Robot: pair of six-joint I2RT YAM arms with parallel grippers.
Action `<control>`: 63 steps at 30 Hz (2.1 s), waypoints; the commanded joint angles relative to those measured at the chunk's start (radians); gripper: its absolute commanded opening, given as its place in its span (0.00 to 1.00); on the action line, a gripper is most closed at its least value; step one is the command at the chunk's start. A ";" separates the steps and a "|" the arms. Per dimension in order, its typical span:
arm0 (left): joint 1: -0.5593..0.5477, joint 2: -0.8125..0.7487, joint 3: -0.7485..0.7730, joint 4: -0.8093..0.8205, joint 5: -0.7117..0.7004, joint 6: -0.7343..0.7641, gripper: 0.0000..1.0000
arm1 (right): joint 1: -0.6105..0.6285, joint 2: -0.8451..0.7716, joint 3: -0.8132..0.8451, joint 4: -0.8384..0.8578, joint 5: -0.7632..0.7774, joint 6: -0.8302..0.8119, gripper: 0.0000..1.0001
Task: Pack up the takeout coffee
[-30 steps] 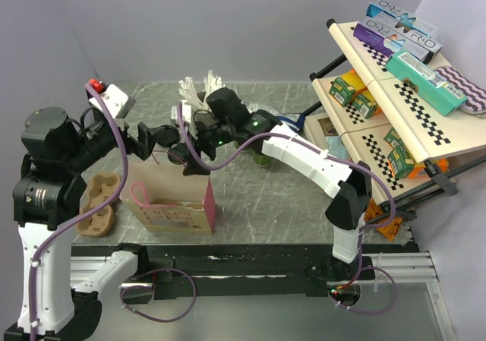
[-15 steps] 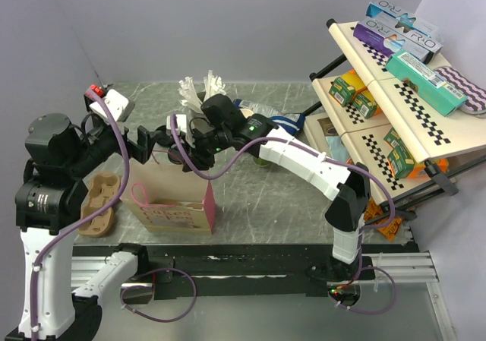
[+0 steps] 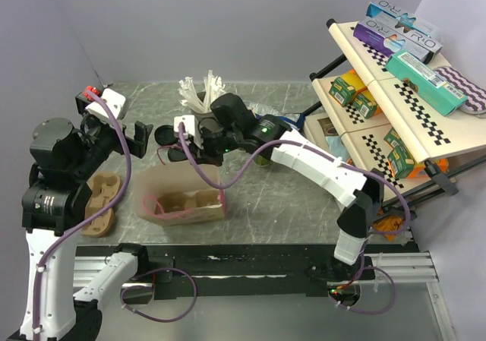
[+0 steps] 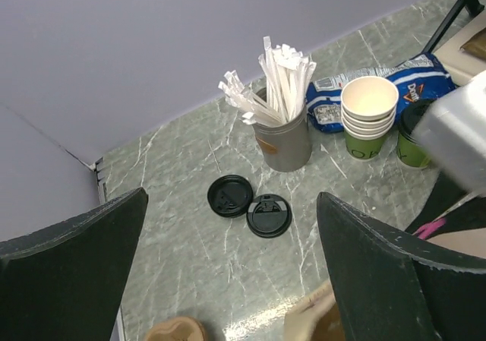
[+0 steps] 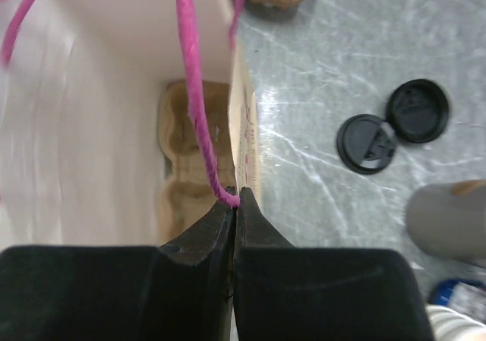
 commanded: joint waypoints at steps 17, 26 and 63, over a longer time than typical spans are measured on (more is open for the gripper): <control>0.005 -0.080 -0.155 0.058 0.031 -0.041 0.99 | 0.118 -0.336 -0.370 0.140 0.203 -0.244 0.00; 0.005 -0.220 -0.126 -0.124 0.138 0.092 0.99 | 0.138 -0.361 -0.357 0.170 0.282 -0.224 0.00; 0.001 -0.252 -0.422 -0.648 0.833 0.803 0.80 | 0.136 -0.264 -0.213 0.276 0.420 -0.153 0.00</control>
